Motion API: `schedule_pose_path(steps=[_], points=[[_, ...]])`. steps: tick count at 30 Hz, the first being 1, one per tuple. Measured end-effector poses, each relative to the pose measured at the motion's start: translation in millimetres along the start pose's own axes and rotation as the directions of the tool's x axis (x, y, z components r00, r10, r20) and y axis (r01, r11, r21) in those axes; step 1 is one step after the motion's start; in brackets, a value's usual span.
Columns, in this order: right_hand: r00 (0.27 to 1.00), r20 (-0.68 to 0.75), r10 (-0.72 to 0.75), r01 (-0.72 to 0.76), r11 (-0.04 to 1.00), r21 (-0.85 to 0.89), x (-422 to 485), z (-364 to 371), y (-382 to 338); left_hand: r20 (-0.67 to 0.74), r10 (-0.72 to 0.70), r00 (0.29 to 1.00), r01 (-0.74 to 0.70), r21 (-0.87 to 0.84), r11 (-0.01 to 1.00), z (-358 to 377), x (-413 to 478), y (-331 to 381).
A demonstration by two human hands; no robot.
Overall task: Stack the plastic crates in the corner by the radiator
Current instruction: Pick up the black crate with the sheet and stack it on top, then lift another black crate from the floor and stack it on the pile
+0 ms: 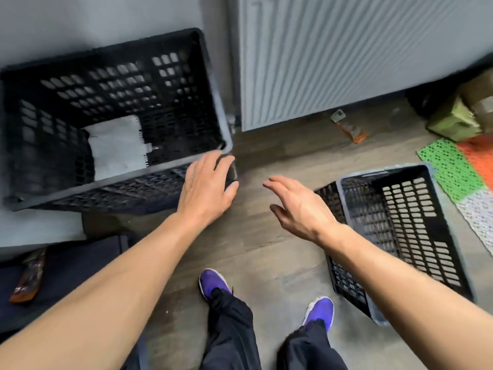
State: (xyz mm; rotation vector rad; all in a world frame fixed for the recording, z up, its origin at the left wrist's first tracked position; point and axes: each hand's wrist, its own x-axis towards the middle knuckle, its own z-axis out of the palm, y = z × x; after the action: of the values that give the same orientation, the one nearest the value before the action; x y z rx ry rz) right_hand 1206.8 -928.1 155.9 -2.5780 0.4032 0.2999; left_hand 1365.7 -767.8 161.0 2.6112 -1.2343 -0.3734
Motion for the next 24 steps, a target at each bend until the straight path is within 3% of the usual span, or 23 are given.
schedule_pose_path(steps=[7,13,18,24], points=[[0.954,0.038,0.298,-0.300,0.952,0.069,-133.5,3.1,110.0,0.226,0.298,0.927,-0.298,-0.032,0.954,66.5,5.4,149.1],[0.830,0.139,0.541,-0.558,0.814,0.163,-243.1,23.1,187.1,0.457,0.467,0.757,-0.514,-0.026,0.858,138.7,-12.3,273.1],[0.737,0.273,0.619,-0.673,0.710,0.208,-313.9,45.3,227.8,0.602,0.490,0.630,-0.613,-0.003,0.790,193.3,-32.7,337.9],[0.676,0.365,0.640,-0.734,0.627,0.260,-339.4,70.2,254.0,0.685,0.489,0.540,-0.666,-0.007,0.746,233.2,-46.4,372.1]])
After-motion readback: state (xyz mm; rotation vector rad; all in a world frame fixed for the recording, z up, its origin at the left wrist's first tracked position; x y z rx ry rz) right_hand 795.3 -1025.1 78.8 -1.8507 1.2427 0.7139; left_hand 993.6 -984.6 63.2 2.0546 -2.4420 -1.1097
